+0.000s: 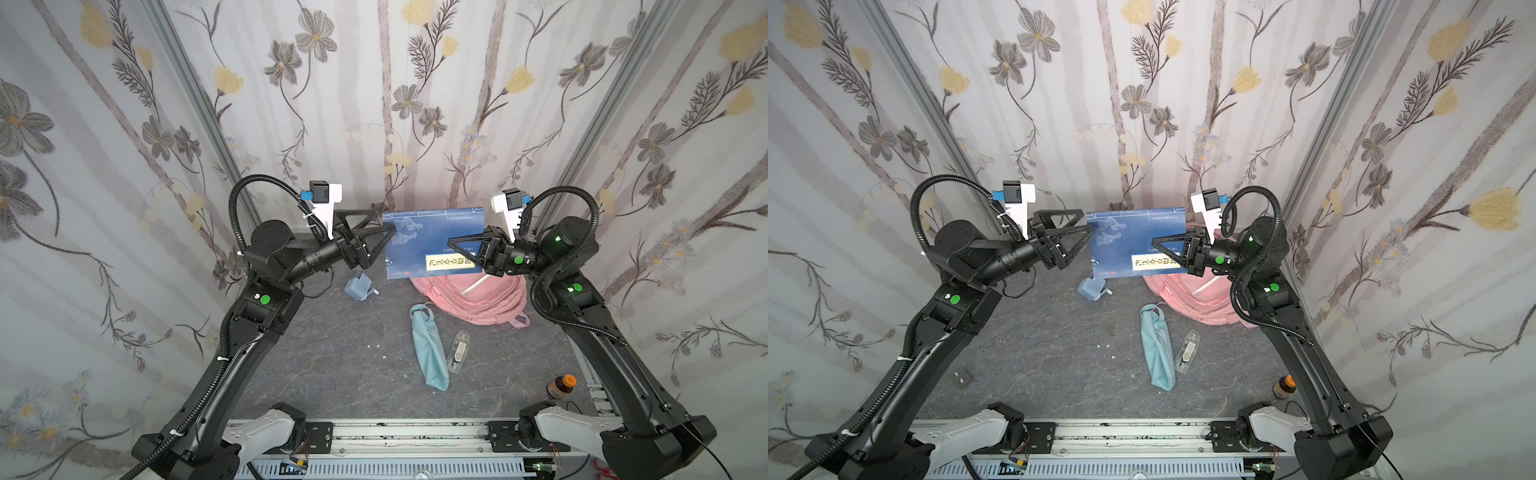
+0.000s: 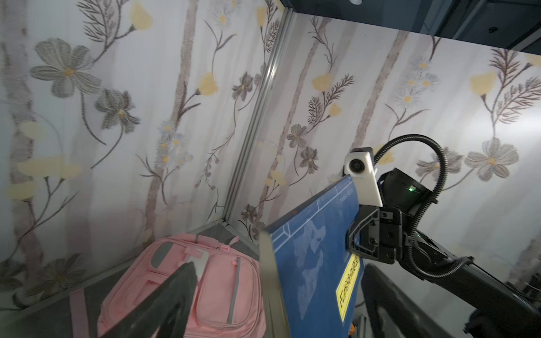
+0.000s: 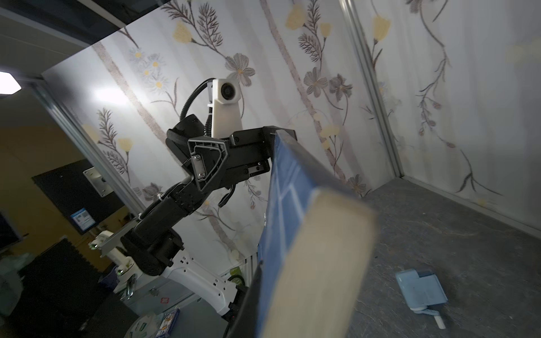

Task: Pack books, pencil case, and school supplies into a backpack
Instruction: Pick up the book from the center of the table, then open the student bag at the top-right of the table.

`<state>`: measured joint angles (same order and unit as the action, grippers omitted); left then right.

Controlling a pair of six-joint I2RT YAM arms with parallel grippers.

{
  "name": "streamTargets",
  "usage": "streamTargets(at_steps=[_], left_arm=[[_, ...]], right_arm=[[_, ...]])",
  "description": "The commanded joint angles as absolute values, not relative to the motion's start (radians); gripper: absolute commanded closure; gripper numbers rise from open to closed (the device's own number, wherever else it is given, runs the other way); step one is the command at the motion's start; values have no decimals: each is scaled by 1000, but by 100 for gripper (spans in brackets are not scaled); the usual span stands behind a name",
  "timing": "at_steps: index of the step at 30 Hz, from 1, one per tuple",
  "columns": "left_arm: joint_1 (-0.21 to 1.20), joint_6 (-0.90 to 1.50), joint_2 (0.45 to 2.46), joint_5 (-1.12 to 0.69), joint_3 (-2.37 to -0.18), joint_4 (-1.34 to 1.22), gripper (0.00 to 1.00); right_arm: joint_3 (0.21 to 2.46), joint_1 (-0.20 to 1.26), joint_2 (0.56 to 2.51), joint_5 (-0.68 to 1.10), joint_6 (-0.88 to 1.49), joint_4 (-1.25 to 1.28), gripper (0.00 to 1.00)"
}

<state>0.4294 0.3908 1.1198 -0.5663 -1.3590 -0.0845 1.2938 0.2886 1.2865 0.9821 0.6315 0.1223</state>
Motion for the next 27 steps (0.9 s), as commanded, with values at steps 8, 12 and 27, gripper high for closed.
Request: streamTargets(at_steps=[8,12,27], left_arm=[[553,181,1289,-274,-1447,46,13],[655,82,1443,-229,-1572,104,14],[894,-125,2031,-209,-1998,271,18]], right_arm=[[1276,192,1049,236,428,-404,100],[1257,175,932,63,451,-501,100],[1244,172,643,-277,490,-668,100]])
